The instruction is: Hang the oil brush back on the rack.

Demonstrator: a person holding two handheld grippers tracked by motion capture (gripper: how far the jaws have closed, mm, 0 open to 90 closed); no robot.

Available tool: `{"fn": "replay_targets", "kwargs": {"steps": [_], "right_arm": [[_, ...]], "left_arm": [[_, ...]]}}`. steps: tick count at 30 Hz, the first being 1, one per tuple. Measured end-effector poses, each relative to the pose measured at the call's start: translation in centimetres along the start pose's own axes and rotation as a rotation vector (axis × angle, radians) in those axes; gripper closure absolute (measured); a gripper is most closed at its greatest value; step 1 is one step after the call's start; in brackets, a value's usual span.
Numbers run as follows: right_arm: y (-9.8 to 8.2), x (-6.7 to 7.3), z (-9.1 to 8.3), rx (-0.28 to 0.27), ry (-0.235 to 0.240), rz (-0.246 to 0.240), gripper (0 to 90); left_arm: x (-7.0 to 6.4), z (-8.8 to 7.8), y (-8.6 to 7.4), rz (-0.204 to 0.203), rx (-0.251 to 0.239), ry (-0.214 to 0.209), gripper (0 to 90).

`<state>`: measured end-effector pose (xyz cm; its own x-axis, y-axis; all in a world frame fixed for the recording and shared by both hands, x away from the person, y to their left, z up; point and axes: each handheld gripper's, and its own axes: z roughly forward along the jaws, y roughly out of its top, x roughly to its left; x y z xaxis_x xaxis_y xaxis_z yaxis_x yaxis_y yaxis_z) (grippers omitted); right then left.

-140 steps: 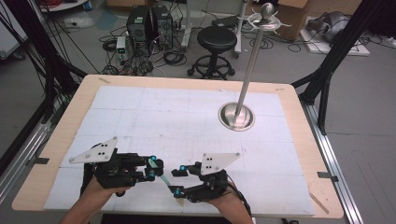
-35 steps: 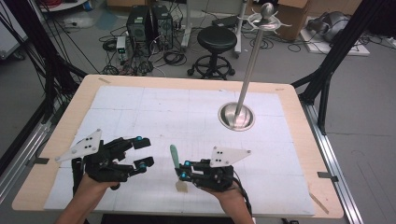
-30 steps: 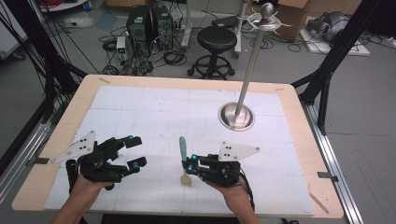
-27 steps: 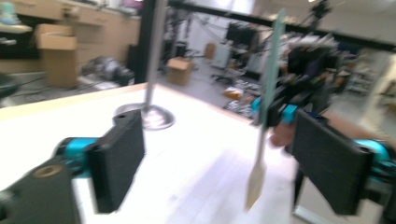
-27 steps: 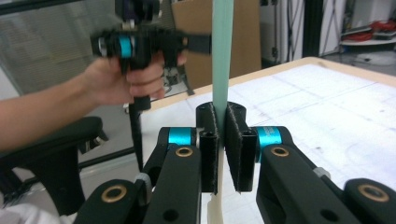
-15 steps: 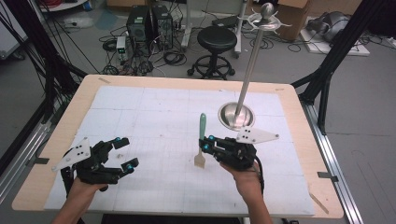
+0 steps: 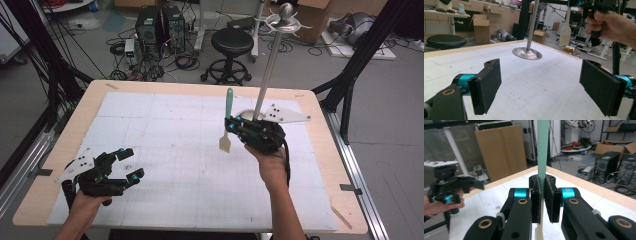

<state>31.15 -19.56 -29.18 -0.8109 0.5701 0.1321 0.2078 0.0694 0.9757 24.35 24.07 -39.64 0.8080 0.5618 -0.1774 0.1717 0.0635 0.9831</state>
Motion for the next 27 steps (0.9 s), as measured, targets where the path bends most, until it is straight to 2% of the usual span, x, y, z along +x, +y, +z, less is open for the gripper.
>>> {"fn": "replay_targets", "kwargs": {"steps": [7, 13, 19, 27], "right_arm": [[3.4, -1.8, -0.1, -0.002, -0.070, -0.010, 84.1], [5.5, -3.4, -0.2, -0.034, -0.136, 0.007, 84.1], [6.5, -4.7, -0.3, -0.045, -0.177, 0.030, 84.1], [7.3, -6.1, -0.1, -0.047, -0.208, 0.057, 84.1]], "left_arm": [[-0.2, 0.0, -0.1, 0.010, 0.014, -0.012, 18.4], [-0.1, -0.3, -0.2, -0.002, 0.010, -0.025, 18.4], [-0.1, -0.3, -0.3, -0.010, 0.010, -0.038, 18.6], [-0.1, -0.4, -0.3, -0.009, 0.008, -0.041, 18.7]]}}
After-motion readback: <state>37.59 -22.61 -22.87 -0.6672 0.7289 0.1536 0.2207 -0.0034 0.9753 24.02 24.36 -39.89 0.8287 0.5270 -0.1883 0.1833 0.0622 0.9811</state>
